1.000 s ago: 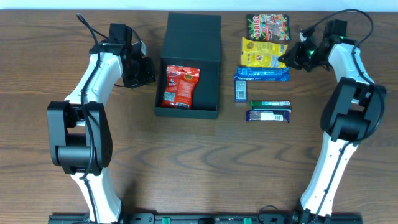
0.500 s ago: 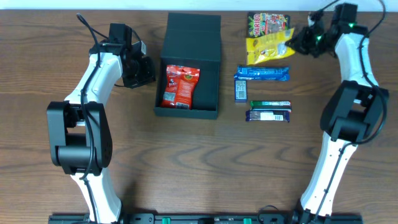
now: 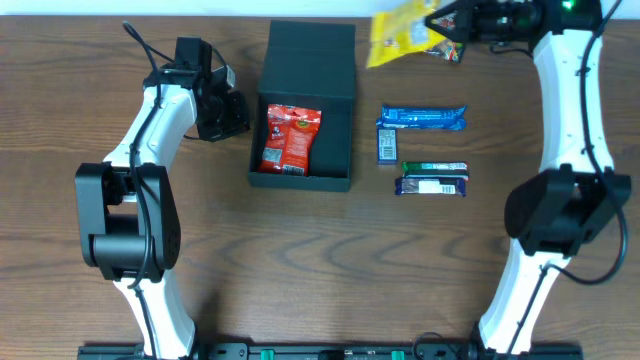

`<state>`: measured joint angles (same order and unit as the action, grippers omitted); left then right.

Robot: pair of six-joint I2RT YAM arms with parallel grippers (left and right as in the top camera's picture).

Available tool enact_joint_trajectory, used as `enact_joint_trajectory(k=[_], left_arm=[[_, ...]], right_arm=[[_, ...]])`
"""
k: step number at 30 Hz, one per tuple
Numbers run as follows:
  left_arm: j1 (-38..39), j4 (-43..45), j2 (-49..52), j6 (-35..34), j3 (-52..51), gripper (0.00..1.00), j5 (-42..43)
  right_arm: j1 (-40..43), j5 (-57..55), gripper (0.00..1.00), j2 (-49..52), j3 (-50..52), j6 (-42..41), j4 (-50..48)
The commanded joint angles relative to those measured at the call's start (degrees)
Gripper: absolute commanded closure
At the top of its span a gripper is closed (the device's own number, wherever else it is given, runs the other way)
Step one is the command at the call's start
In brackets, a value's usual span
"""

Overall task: Pack container
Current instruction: 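Carry the yellow bag left and lower it into the black box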

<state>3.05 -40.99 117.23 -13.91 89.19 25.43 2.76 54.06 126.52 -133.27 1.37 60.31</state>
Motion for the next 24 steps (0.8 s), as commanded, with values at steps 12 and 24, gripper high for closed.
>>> enact_joint_trajectory(k=[12, 24], left_arm=[[-8.87, -4.79, 0.72, 5.38, 5.22, 0.94, -0.09], [-10.16, -9.35, 0.72, 10.78, 10.84, 0.94, -0.13]], right_arm=[[-18.05, -6.03, 0.99, -1.86, -0.83, 47.01, 30.10], [-20.59, -11.17, 0.99, 4.81, -0.81, 50.56, 26.45]])
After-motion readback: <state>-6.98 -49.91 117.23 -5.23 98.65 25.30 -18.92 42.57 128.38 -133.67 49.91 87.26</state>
